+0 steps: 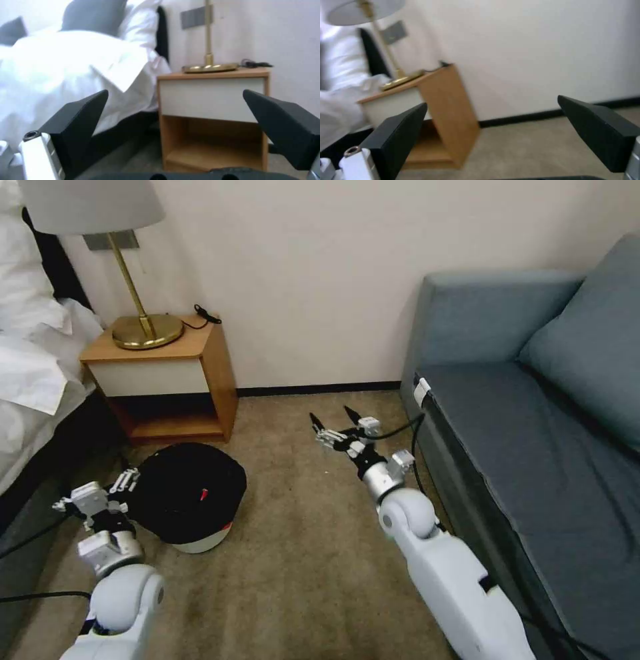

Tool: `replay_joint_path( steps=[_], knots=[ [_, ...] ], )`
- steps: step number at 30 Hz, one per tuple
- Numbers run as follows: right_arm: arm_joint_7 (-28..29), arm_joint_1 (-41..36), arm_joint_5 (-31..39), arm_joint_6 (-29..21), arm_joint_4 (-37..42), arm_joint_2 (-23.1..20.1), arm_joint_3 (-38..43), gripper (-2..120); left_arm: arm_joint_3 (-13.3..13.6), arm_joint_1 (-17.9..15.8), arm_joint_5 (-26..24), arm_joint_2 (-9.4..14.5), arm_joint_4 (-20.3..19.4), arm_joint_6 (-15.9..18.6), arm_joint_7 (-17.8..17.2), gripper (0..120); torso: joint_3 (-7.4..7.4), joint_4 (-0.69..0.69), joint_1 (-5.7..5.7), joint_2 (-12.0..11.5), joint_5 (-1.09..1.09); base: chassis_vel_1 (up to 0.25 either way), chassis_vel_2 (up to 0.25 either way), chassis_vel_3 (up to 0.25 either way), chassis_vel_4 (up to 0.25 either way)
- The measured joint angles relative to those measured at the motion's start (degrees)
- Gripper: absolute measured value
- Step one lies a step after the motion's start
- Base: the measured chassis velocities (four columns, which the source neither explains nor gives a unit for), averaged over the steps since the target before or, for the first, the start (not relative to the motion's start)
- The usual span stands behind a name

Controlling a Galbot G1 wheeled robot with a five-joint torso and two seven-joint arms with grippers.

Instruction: Pick up the trash bin, then pick up the garbage on the floor and place it into the trash bin.

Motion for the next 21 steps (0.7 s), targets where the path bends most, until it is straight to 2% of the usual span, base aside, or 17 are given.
replay_joint_path(
  steps=[2,8,11,16,21],
  knots=[
    [2.6,-2.9,-0.7,-1.3,3.0,0.1,1.0,100,0.9,0.5,1.4,0.0,-1.0,-0.6,0.0,100,0.0,-0.01,0.0,0.0,-0.01,0.0,0.0,0.0,0.0],
    [4.0,-9.8,-1.7,-2.0,8.6,0.5,2.9,100,3.9,1.5,2.5,-0.9,-2.4,-0.7,0.2,100,0.0,-0.02,0.0,0.0,0.0,0.0,0.0,0.0,0.0],
    [4.1,-13.5,-3.0,-1.9,11.1,2.2,3.5,100,5.3,2.0,4.1,-1.6,-2.1,-0.9,0.2,100,0.0,-0.02,0.0,0.0,0.0,0.0,0.0,0.0,0.0],
    [5.2,-15.4,-4.0,-1.9,12.4,4.2,3.9,100,5.8,3.5,4.9,-1.8,-2.3,-1.1,0.5,100,0.0,-0.01,0.0,0.0,-0.01,0.0,0.0,0.0,0.0],
    [5.4,-15.6,-4.1,-1.9,12.5,4.5,3.9,100,5.9,3.7,4.9,-1.8,-2.4,-1.1,0.6,100,0.0,-0.01,0.0,0.0,-0.01,0.0,0.0,0.0,0.0]
  ],
)
